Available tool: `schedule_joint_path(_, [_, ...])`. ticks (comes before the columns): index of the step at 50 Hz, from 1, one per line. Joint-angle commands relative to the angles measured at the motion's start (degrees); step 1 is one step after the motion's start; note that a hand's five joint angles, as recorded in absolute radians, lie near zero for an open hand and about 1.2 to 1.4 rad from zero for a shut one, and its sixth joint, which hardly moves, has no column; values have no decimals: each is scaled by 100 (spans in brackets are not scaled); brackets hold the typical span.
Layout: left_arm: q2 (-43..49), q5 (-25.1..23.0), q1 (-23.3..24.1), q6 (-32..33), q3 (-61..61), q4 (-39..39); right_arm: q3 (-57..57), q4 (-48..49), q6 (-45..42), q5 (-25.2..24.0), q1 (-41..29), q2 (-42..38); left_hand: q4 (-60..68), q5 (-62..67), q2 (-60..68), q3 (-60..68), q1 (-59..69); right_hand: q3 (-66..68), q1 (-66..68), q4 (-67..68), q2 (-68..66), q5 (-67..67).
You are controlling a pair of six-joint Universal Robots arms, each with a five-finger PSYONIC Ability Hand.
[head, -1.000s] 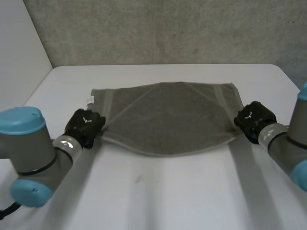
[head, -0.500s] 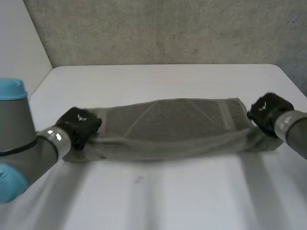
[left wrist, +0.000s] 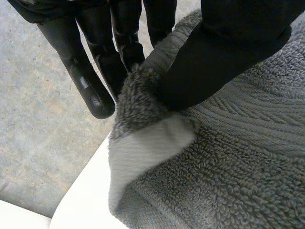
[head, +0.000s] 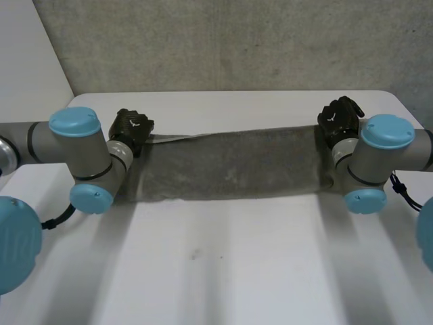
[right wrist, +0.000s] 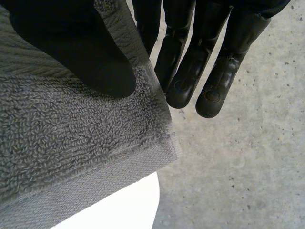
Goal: Fold the towel.
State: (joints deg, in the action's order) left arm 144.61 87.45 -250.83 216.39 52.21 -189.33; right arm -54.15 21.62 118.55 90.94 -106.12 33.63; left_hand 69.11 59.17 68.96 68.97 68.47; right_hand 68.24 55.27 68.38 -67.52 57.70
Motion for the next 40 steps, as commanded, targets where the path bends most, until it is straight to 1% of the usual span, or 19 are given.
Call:
schedule_joint_path(1, [348,0,-1,0,-396,-69,774,35,-139,-59,4,-568,-321,-328,-307,-308,-258,-130,1167,-144,58,-76])
schedule_joint_path(2, [383,18,8,0,-396,-104,835,61,-139,-68,4,-620,-2503,-2510,-2488,-2490,-2439,-3111,-1814,-3125,3039,-3057])
schedule_joint_path(3, [383,18,8,0,-396,-104,835,61,-139,-68,4,-620,-2525,-2531,-2510,-2511,-2461,-3140,-1844,-3155,3069,-3087])
schedule_joint_path(4, [383,27,17,8,-387,-139,879,79,-139,-68,4,-664,-4673,-4680,-4659,-4660,-4610,-5206,-3909,-5220,5134,-5152])
schedule_joint_path(5, [366,35,25,0,-369,-157,871,96,-122,-94,4,-664,-5744,-5750,-5729,-5730,-5680,-5824,-4527,-5838,5752,-5770])
schedule_joint_path(11, [128,53,78,-35,-264,-139,642,70,36,-94,4,-278,-5839,-5845,-5824,-5825,-5775,-5824,-4527,-5838,5752,-5770])
schedule_joint_path(13, [-317,44,87,-79,16,-131,240,35,421,-103,21,325,-5839,-5845,-5824,-5825,-5775,-5824,-4527,-5838,5752,-5770])
schedule_joint_path(14, [-320,44,87,-79,17,-131,238,35,423,-103,22,329,-5839,-5845,-5824,-5825,-5775,-5824,-4527,-5838,5752,-5770])
schedule_joint_path(16, [-871,36,87,-88,446,-157,-278,-70,1000,-120,74,1028,-5839,-5845,-5824,-5825,-5775,-5824,-4527,-5838,5752,-5770])
schedule_joint_path(19, [-1164,35,87,-97,694,-166,-588,-185,1267,-191,83,1383,-5839,-5845,-5824,-5825,-5775,-5824,-4527,-5838,5752,-5770])
schedule_joint_path(21, [-1758,35,78,-219,1210,-157,-1122,-613,1739,-453,100,1978,-5839,-5845,-5824,-5825,-5775,-5824,-4527,-5838,5752,-5770])
schedule_joint_path(22, [-1761,35,78,-220,1213,-157,-1124,-615,1742,-455,101,1981,-5839,-5845,-5824,-5825,-5775,-5824,-4527,-5838,5752,-5770])
schedule_joint_path(24, [-2321,18,78,-482,1807,-157,-1527,-1114,2196,-638,336,2401,-5839,-5845,-5824,-5825,-5775,-5824,-4527,-5838,5752,-5770])
schedule_joint_path(25, [-2324,18,78,-484,1810,-157,-1529,-1116,2199,-639,338,2403,-5839,-5845,-5824,-5825,-5775,-5824,-4527,-5838,5752,-5770])
schedule_joint_path(27, [-2587,0,78,-651,2109,-166,-1757,-1685,2680,-709,609,2587,-5805,-5812,-5790,-5792,-5741,-5364,-4067,-5379,5292,-5311])
schedule_joint_path(28, [-2822,-26,70,-825,2388,-175,-1757,-1688,2682,-709,610,2588,-5805,-5812,-5790,-5792,-5741,-5361,-4064,-5376,5289,-5307])
schedule_joint_path(32, [-3298,-61,87,-1291,3118,-236,-1880,-2590,3243,-814,865,2570,-5822,-5828,-5807,-5808,-5758,-4842,-3545,-4857,4770,-4788])
schedule_joint_path(35, [-3431,-70,131,-1520,3505,-367,-2020,-2856,3385,-981,1014,2509,-5822,-5828,-5807,-5809,-5758,-4220,-2923,-4235,4148,-4167])
schedule_joint_path(40, [-3449,-70,298,-1644,3927,-692,-2258,-2673,3368,-1271,1181,2219,-5822,-5828,-5807,-5809,-5758,-3815,-2518,-3829,3743,-3761])
